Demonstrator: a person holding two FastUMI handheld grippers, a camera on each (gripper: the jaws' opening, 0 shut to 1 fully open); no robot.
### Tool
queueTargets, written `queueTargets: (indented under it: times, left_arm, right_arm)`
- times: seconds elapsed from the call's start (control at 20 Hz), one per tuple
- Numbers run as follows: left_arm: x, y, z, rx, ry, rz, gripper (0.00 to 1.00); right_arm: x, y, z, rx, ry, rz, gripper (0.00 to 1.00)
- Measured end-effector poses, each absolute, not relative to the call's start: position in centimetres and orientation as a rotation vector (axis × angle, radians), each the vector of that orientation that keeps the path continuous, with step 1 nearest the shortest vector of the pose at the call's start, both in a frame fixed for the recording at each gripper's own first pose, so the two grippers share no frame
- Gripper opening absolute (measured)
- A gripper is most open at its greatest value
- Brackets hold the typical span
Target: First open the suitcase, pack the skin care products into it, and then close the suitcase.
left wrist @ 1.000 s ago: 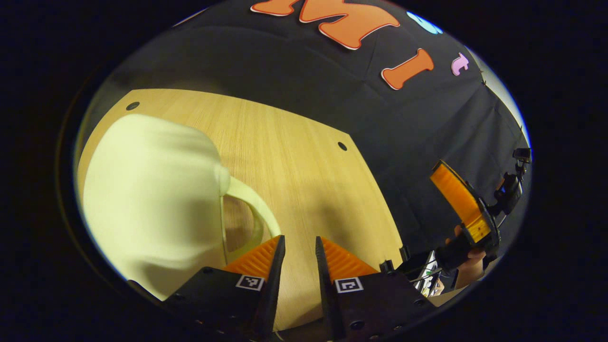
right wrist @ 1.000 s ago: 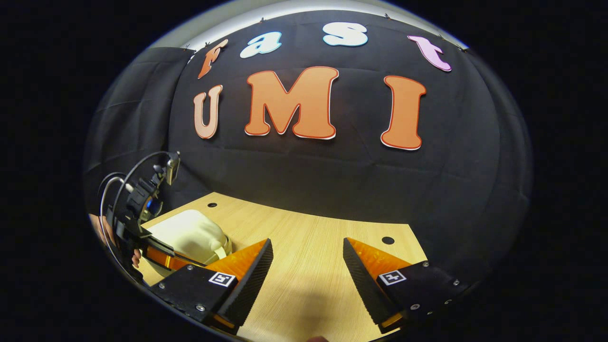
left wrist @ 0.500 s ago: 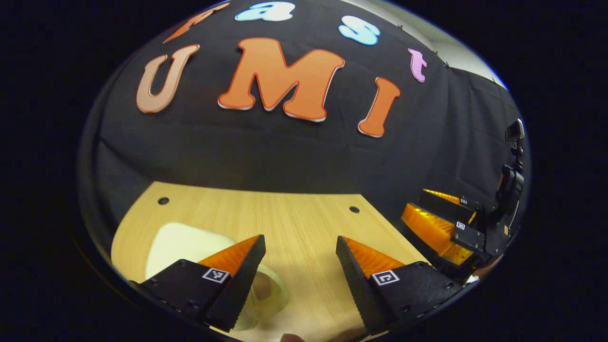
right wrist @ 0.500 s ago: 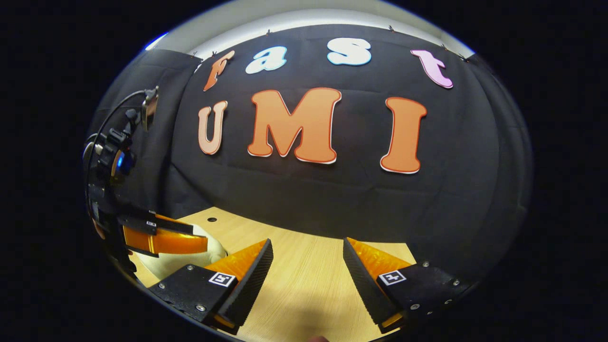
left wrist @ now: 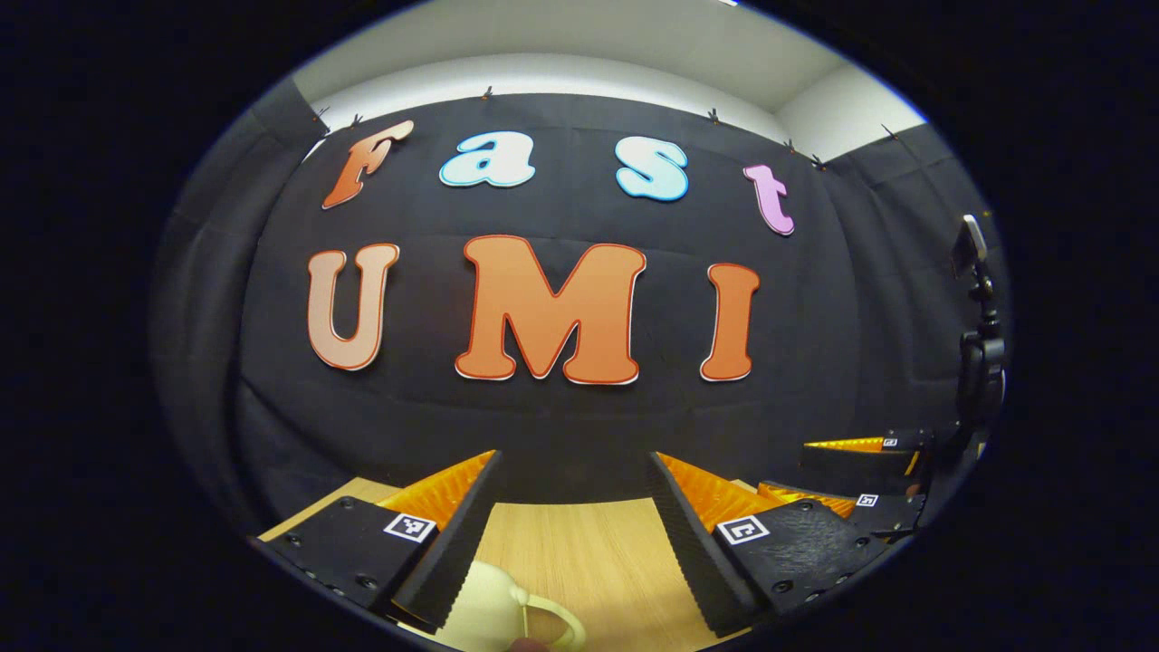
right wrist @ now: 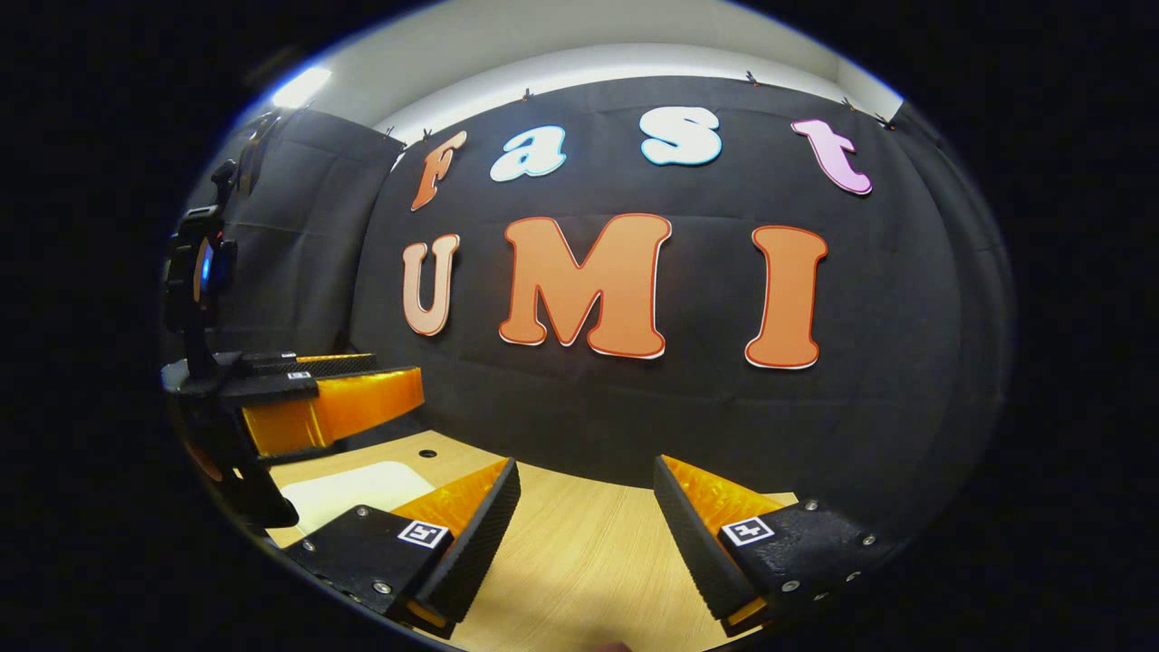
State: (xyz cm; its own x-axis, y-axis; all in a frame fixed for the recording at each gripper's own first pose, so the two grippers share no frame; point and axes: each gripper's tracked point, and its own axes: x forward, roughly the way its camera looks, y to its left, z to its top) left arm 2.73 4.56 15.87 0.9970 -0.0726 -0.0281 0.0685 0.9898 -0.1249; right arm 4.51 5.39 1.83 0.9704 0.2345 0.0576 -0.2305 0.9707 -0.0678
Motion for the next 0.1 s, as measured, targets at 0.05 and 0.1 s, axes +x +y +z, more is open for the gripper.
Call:
queueTargets:
  times: [0.05, 0.1]
  left_arm:
    - [2.59, 4.39, 15.58, -0.114, 0.04, -0.074, 0.94]
    - [2.46, 4.09, 15.32, -0.108, 0.045, -0.073, 0.97]
  right_arm:
    - [4.42, 5.45, 1.94, -0.061, -0.071, 0.236, 0.94]
    - [4.38, 5.47, 1.92, -0.06, -0.073, 0.235, 0.94]
